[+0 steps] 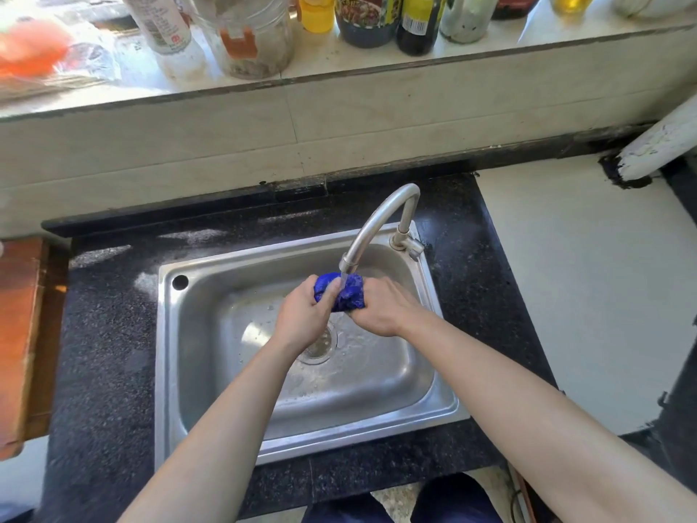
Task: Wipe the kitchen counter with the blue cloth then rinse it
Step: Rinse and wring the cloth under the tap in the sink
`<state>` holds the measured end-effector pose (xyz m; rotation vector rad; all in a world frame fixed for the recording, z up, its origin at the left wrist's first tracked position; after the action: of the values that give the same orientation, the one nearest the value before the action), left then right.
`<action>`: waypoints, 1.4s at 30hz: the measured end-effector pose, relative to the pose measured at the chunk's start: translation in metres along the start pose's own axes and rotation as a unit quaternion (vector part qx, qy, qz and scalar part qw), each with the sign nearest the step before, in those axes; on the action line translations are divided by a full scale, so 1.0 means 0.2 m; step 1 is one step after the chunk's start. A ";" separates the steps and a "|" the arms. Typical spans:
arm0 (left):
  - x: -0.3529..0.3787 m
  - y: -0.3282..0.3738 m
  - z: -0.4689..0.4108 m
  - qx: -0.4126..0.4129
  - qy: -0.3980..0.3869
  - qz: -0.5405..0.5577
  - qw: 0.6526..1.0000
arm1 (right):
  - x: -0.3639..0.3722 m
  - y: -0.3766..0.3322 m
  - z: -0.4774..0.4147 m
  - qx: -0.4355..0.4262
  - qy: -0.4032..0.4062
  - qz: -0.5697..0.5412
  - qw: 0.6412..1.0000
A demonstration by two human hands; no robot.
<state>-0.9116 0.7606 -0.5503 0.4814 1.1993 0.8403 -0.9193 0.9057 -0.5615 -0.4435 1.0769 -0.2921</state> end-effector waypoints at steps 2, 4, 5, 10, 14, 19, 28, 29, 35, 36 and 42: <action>-0.01 -0.01 0.00 -0.027 0.001 0.059 0.998 | 0.02 0.01 0.01 -0.008 -0.002 -0.027 1.000; -0.01 -0.03 0.00 -0.063 -0.014 0.129 0.989 | 0.04 0.02 0.02 -0.023 -0.009 -0.060 0.998; 0.00 -0.03 0.01 -0.080 -0.028 0.163 0.983 | 0.04 0.02 0.02 -0.028 -0.008 -0.069 0.997; 0.06 -0.03 0.04 -0.120 -0.112 0.276 0.947 | 0.00 0.09 0.03 -0.001 0.025 -0.127 0.992; 0.06 0.02 0.06 -0.092 -0.115 0.226 0.963 | 0.03 0.11 0.02 0.030 -0.004 -0.115 0.993; 0.06 0.03 0.05 -0.040 -0.108 0.109 0.987 | 0.00 0.10 -0.02 0.034 0.026 -0.035 0.998; 0.05 0.03 0.07 0.000 -0.105 0.001 0.995 | 0.04 0.07 -0.01 0.060 -0.015 -0.076 0.995; 0.04 0.03 0.07 0.000 -0.099 -0.007 0.995 | 0.03 0.07 0.00 0.055 -0.006 -0.085 0.995; -0.04 0.00 0.05 -0.024 -0.026 -0.046 0.998 | 0.03 0.16 0.06 0.045 -0.027 -0.174 0.983; -0.04 -0.01 0.05 -0.035 -0.018 -0.019 0.999 | 0.03 0.19 0.07 0.054 -0.032 -0.177 0.982; 0.01 -0.03 0.12 -0.174 -0.026 0.290 0.941 | -0.29 0.42 0.11 0.104 0.220 -0.126 0.962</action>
<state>-0.8871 0.7613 -0.5474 0.5683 0.8322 1.5065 -0.9237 1.0098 -0.5482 -0.3332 1.4064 -0.7501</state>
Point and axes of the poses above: each hand's wrist, its own z-axis away from the middle knuckle, its own x-axis out of the palm, y = z × x, the point moved 8 cm from there along -z, towards the middle knuckle, and after that the axes turned 6 degrees about y, right-handed, at the moved point
